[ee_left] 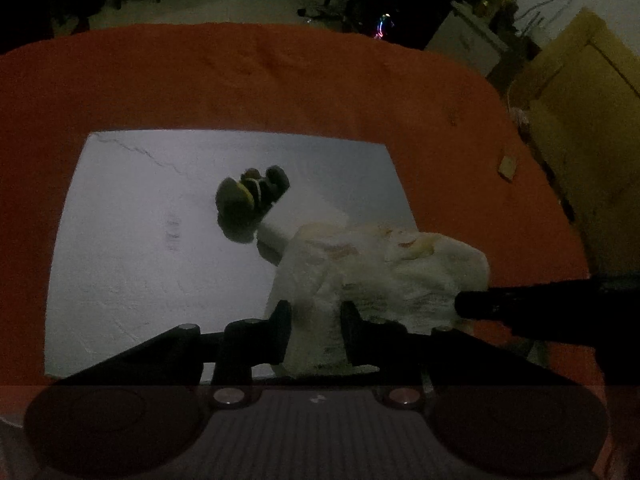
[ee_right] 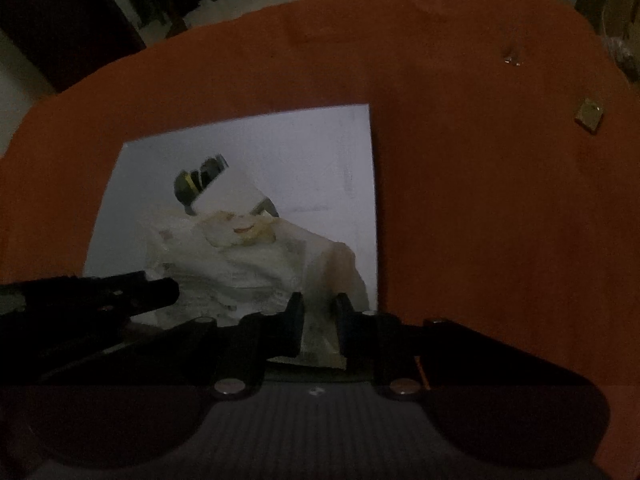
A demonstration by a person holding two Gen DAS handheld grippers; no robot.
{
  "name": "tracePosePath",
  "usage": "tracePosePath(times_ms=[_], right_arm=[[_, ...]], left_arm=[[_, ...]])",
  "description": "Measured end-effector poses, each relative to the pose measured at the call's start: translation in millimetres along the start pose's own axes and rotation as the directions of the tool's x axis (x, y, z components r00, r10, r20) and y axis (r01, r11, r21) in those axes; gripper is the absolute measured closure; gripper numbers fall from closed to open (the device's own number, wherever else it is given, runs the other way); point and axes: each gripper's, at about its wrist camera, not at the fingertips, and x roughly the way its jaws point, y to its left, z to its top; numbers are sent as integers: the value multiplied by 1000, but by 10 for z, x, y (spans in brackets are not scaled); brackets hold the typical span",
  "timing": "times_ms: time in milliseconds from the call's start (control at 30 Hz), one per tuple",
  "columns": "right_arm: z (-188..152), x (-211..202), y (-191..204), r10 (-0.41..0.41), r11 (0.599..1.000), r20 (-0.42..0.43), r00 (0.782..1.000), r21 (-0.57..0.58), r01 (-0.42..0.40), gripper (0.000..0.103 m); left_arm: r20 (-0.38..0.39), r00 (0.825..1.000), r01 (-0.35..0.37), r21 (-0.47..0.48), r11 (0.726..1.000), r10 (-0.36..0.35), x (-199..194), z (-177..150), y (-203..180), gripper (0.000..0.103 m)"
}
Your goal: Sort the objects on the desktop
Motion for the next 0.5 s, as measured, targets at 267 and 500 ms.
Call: tracePosePath(times_ms=[267, 500], right_arm=[[59, -110, 104, 39, 999, 20, 999, -30, -39, 89], [26, 38, 244, 11, 997, -17, 1000, -74, -12, 91]], left_arm=[[29, 1000, -4, -10, 1000, 5, -117, 77, 46, 80], [8, 999, -43, 24, 999, 43, -69, 12, 22, 91]])
